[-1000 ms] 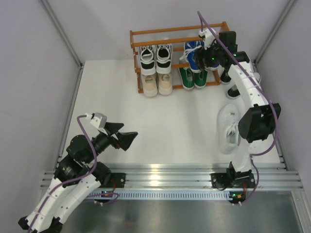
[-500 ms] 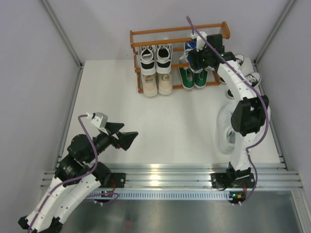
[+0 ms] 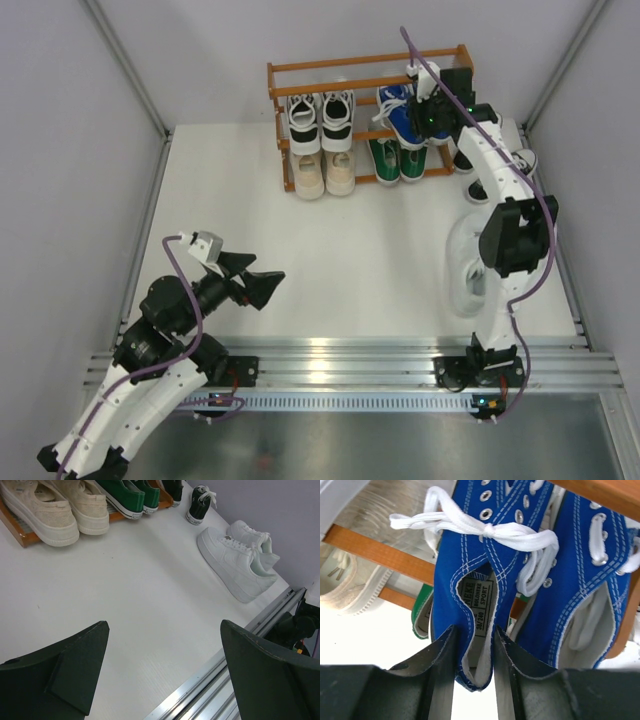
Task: Place and organize the shoes onto the shoe shelf
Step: Adjust the shoe at the shoe shelf, then pick up the shoe at the center of the board.
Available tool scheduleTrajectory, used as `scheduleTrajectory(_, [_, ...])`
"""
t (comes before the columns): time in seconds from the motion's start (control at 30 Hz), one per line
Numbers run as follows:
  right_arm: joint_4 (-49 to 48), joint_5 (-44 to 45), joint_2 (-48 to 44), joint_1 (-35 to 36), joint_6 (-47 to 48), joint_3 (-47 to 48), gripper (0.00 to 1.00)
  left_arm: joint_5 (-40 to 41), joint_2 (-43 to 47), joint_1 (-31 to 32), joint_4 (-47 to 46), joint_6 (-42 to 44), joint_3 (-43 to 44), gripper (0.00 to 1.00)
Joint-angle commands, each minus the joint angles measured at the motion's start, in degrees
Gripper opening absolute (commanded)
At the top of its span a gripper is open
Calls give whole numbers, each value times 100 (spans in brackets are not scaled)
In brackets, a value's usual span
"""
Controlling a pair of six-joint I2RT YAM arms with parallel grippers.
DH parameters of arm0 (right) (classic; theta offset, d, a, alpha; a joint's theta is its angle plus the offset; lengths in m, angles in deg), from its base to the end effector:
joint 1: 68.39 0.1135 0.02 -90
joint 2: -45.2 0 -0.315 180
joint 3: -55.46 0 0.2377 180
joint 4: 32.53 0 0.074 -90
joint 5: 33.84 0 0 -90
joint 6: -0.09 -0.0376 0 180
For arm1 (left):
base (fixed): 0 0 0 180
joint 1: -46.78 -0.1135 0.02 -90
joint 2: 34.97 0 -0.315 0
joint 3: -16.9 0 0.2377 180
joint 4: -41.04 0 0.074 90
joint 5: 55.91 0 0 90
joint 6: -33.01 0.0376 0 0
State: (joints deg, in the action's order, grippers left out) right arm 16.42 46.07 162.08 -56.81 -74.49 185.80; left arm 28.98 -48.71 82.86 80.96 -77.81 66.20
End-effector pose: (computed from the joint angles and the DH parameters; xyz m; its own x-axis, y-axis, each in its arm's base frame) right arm 0.4728 0.1036 0.3853 -0.4586 -0.3612 -0.8120 -0.4765 0.8712 -0.1184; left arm 0.0130 -0.0136 0.3181 -0.2914 -0.2257 -0.9296 0.5935 0.7194 -0.3607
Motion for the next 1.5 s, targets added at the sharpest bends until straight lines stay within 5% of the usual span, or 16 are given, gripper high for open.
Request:
scheduleTrajectory(0.0, [-119,-170,-113,-120,5,311,23,-52,-68,-21,-236,87,-22,98])
scheduleTrajectory(0.4, [-417,86,-411,-76,-101,-41,55,-70,-68,-13,-236,78,-31,98])
scheduleTrajectory(0.67, [-445,-379,-1377,-41,57,-445,63,-78,-50,-22,-236,87,-22,98])
scheduleTrajectory(0.9, [-31,-995,-3062,-260,480,-1901,94,27,-6,-13,-192,60,-22,98])
scheduleTrajectory(1.2, [1449,-1637,-4936,-2585,891,-4109,88,185,-164,-13,-148,8,-14,98])
scheduleTrajectory(1.47, [2632,-320,-5843,-3952,2500,-5015,83,-17,-296,-13,-139,34,-5,99])
